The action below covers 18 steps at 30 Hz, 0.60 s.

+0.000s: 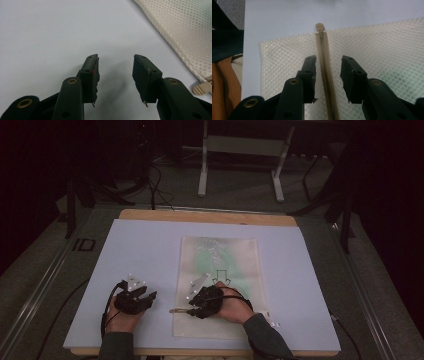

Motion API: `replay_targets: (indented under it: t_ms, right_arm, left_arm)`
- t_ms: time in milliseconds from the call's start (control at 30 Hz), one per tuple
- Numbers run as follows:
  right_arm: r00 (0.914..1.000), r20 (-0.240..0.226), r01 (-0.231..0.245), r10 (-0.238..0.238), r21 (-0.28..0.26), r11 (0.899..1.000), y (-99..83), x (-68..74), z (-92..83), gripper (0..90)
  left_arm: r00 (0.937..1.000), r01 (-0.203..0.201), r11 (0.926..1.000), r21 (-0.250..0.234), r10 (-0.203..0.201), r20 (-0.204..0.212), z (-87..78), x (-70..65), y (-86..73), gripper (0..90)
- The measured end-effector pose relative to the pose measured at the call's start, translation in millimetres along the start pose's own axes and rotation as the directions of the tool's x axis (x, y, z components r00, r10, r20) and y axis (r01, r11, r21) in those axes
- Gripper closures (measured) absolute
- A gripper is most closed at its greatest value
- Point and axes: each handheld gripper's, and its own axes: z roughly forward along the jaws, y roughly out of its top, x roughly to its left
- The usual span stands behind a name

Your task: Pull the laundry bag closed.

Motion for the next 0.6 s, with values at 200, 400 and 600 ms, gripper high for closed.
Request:
replay_targets:
  t_ms: [200,400,600]
  right_arm:
    - [1.0000,-0.005,0.008,-0.008,0.000,1.000,6.8,1.2,7.0,68.8]
    - [0.9999,-0.010,0.013,-0.013,0.000,1.000,13.8,2.5,13.3,72.2]
    - [0.9996,-0.016,0.021,-0.021,0.002,1.000,21.2,3.4,19.1,75.3]
  left_arm:
    - [1.0000,0.002,1.0000,-0.002,-0.002,0.000,0.1,0.0,-0.1,55.4]
    - [1.0000,0.004,1.0000,-0.002,-0.004,0.000,-0.1,0.5,-0.2,55.4]
    - [1.0000,0.002,1.0000,-0.001,-0.002,0.002,-0.1,0.7,-0.2,55.4]
